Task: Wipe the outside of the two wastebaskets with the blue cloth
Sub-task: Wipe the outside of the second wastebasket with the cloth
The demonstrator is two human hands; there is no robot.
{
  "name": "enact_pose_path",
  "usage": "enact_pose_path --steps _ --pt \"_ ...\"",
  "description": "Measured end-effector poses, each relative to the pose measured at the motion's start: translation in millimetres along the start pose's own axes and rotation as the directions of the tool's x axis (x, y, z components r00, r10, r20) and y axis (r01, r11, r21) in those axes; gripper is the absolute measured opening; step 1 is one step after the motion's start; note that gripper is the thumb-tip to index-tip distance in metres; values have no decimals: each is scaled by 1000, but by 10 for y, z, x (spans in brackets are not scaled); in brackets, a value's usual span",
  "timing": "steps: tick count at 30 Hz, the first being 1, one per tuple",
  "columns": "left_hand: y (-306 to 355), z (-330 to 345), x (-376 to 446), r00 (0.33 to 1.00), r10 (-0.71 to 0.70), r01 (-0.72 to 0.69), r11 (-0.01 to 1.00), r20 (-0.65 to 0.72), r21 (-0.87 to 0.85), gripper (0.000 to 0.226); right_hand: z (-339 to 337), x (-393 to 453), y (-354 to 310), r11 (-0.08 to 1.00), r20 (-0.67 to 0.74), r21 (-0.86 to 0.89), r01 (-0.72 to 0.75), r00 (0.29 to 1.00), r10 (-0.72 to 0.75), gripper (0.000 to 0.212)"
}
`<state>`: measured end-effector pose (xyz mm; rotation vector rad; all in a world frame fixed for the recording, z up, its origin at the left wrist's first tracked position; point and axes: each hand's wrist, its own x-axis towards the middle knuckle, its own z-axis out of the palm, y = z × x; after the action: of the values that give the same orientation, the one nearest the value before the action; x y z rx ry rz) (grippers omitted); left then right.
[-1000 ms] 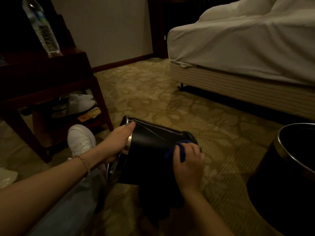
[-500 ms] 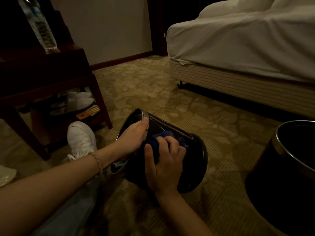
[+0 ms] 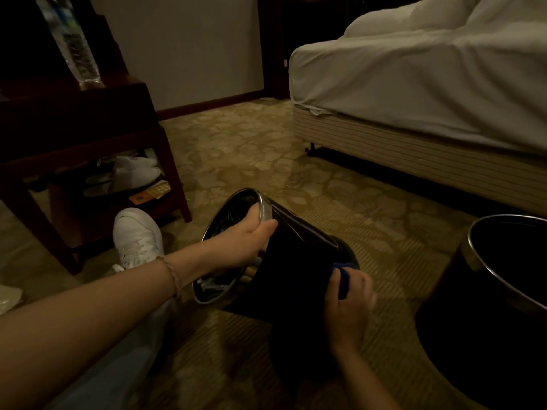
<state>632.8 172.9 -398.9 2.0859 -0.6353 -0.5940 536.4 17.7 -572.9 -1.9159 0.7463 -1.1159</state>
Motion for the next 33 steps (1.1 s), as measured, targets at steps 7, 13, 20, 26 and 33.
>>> enact_pose_path --steps 7,13,20,26,33 --pt "49 127 51 998 -11 18 993 66 -116 68 -41 7 -494 995 66 75 71 995 -76 36" --pt "-71 -184 -73 936 -113 172 973 333 -154 79 -24 -84 -878 961 119 136 242 959 -259 26" --pt "74 -237 -60 946 -309 319 821 100 -474 55 43 -281 -665 938 111 68 339 932 -345 20" --pt "124 -23 73 895 -340 215 895 -287 -390 51 65 -319 -674 947 100 37 318 942 -320 19" --pt "71 66 47 948 -228 160 944 -220 -290 61 21 -386 -787 947 53 -6 322 946 -321 21"
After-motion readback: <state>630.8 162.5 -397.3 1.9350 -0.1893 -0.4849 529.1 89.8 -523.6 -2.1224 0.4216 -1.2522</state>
